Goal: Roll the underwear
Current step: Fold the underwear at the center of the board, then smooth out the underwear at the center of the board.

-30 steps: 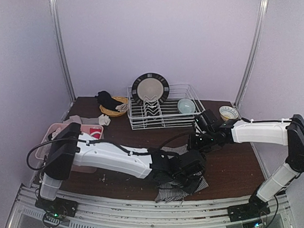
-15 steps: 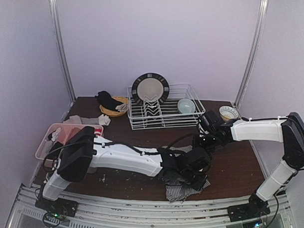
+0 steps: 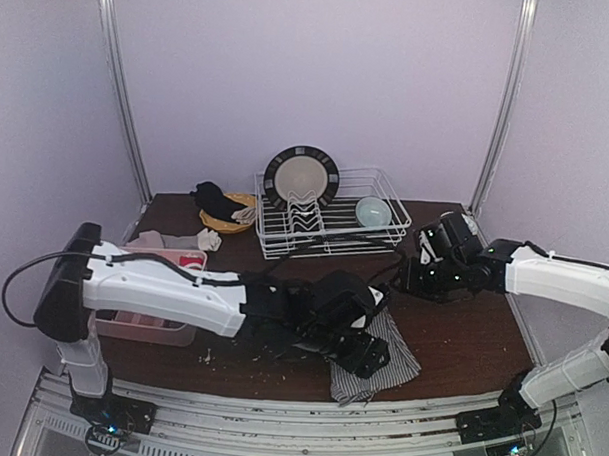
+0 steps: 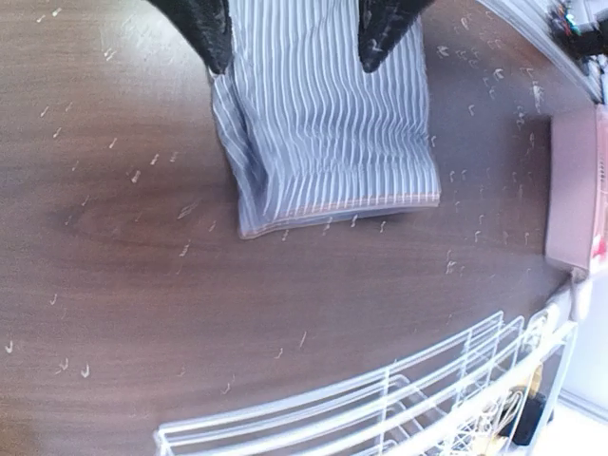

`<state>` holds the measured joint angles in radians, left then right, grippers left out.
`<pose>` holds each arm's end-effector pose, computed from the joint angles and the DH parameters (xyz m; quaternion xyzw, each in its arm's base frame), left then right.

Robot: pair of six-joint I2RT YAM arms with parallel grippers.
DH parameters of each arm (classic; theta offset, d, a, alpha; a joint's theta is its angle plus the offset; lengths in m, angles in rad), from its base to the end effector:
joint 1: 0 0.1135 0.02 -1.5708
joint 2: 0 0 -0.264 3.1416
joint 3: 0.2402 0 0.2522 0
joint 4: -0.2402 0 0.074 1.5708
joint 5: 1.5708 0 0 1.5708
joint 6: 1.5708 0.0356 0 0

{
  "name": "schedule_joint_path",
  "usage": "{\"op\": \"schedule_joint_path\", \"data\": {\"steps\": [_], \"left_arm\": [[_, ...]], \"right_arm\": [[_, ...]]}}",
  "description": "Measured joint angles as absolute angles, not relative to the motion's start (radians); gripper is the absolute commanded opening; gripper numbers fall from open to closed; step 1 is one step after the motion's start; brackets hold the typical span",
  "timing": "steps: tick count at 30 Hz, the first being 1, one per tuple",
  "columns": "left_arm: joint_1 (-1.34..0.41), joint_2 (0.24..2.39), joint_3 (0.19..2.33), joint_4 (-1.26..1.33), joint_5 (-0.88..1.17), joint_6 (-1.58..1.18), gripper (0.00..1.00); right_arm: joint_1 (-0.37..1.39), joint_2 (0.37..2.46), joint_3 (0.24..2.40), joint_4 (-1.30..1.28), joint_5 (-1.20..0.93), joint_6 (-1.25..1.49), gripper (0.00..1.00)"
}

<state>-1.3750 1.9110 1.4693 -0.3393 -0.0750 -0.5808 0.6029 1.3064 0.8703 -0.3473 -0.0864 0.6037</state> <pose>0.0868 -0.4242 0.2348 0.3434 0.8562 -0.2995 0.2435 0.2256 0.1590 0.2420 -0.0162 0.9226 0.2503 0.2930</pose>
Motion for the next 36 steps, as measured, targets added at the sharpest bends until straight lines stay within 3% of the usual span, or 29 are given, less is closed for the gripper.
{"op": "schedule_joint_path", "data": {"steps": [3,7,9,21,26,29,33,36], "left_arm": [[-1.339,1.835,1.420,-0.287,-0.060,-0.581,0.27],[-1.235,1.876,1.415,-0.218,-0.008,-0.569,0.06],[-1.183,1.943,1.442,-0.215,0.009,-0.548,0.00],[-1.014,2.203,1.560,-0.235,0.070,-0.515,0.00],[-0.979,2.251,1.598,-0.234,0.081,-0.508,0.00],[-0.969,2.252,1.611,-0.240,0.084,-0.499,0.14],[-0.967,2.252,1.622,-0.256,0.091,-0.479,0.50],[-0.968,2.237,1.620,-0.263,0.097,-0.465,0.67]], "right_arm": [[0.683,1.261,0.770,-0.302,-0.086,0.632,0.22],[0.793,1.269,0.661,-0.287,-0.076,0.662,0.13],[0.828,1.278,0.630,-0.279,-0.062,0.674,0.11],[0.907,1.264,0.480,-0.222,0.039,0.751,0.09],[0.912,1.197,0.443,-0.250,0.067,0.788,0.13],[0.912,1.160,0.440,-0.291,0.079,0.794,0.21],[0.916,1.085,0.456,-0.372,0.087,0.786,0.38],[0.918,1.023,0.518,-0.433,0.099,0.769,0.46]]}}
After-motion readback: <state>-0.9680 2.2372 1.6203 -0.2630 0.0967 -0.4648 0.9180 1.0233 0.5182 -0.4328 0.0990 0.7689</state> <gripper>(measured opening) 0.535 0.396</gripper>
